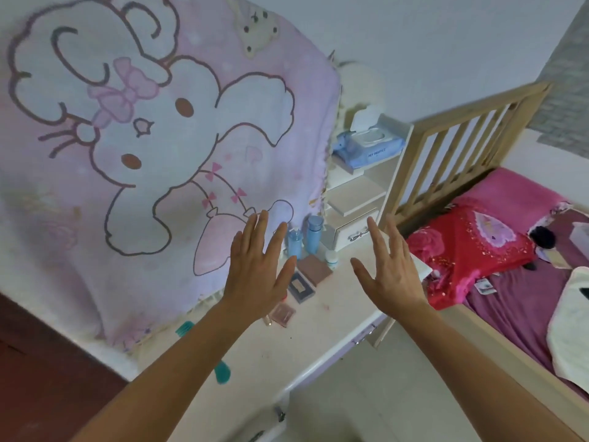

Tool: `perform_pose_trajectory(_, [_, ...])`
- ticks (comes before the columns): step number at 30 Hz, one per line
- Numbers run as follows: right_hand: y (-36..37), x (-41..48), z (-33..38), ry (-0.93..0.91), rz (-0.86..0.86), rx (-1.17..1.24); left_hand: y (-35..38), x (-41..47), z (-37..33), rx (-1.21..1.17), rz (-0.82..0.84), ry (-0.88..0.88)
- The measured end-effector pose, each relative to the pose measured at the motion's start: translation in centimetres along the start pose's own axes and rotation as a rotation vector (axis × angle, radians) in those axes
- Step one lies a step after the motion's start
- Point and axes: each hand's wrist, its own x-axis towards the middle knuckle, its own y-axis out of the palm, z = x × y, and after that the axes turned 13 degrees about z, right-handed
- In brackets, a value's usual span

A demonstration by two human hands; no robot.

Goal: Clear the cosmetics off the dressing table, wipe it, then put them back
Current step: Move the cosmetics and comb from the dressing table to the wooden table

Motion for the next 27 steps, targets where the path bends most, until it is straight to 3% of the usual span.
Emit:
perform_pose_trajectory(4, [3.4, 5.9, -2.9, -0.006, 0.118, 0.052, 4.2, 5.1, 1.9, -0.057, 0.066, -0.06])
perform_pose_trajectory(10, [8.5, 16.7, -8.5, -0.198, 0.312, 0.114, 11.3, 12.8, 4.8, -0.069, 0.171, -0.241])
perform_pose_trajectory(16, [12.5, 24.8, -12.1, -0.236, 0.629, 0.159, 16.4, 19.5, 5.1, -0.042, 0.314, -0.424])
perform_pose_trajectory(20, [15.6, 27.6, -12.4, -0.232, 0.676, 0.195, 19.0, 22.6, 5.6, -0.066, 0.413, -0.493])
perform_pose_trajectory(27, [20.0, 29.3, -12.4, -0.145, 0.716, 0.229, 23.7, 25.1, 6.7, -0.262, 0.361, -0.59])
